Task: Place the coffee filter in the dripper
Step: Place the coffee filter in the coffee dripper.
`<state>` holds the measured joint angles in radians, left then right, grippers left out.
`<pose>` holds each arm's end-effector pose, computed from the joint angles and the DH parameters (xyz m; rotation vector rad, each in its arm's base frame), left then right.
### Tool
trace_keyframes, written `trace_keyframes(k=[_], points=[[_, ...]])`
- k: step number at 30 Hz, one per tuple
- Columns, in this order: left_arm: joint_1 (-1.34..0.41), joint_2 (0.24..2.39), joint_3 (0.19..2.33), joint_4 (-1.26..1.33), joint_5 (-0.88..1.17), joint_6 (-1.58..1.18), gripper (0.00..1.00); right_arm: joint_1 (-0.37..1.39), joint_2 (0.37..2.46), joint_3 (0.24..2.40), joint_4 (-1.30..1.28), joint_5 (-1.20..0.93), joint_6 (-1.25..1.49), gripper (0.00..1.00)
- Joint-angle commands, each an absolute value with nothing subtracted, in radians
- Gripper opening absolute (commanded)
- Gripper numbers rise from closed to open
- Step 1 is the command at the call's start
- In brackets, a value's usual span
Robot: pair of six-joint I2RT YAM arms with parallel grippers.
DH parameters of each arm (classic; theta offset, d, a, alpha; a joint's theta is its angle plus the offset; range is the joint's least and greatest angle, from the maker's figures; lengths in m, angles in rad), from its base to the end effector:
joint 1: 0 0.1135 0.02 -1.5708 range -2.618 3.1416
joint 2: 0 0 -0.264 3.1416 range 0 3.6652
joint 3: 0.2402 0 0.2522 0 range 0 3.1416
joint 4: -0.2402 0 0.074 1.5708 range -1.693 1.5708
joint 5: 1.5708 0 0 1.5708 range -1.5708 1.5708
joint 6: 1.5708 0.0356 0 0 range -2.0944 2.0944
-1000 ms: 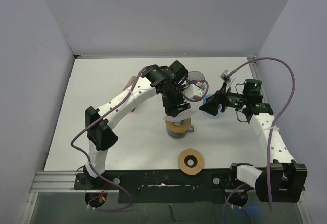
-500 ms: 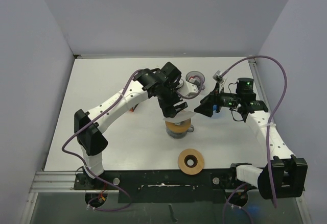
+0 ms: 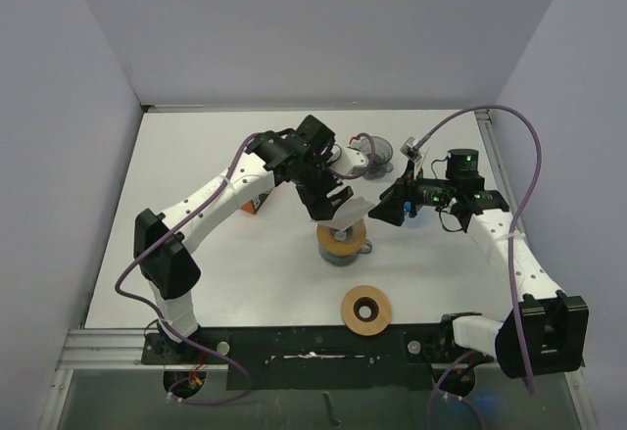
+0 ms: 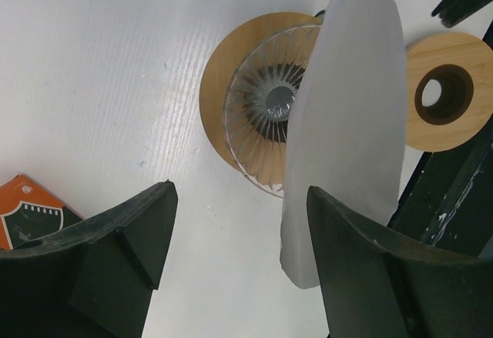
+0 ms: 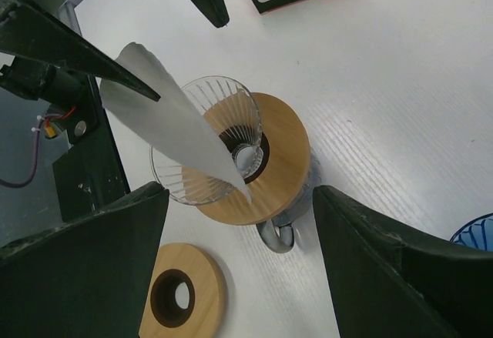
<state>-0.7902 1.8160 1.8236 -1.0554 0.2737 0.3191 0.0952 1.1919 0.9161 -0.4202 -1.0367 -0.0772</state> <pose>0.2624 -0.2787 0.3377 1.4782 2.2006 -0.5202 0.2411 0.0538 0.2907 -0.7123 1.9707 1.1633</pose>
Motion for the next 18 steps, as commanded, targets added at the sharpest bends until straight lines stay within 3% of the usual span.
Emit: trace_keyframes(k=[1,18], points=[[-0.789,1.759,1.828,-1.002,0.327,0.304,0.67,0.108,1.208,0.979,-0.399,-1.037,-0.082,0.77],[-0.766,1.710,1.772,-0.968,0.338,0.276,0.67,0.155,1.259,1.060,-0.472,-1.048,-0.148,0.77]])
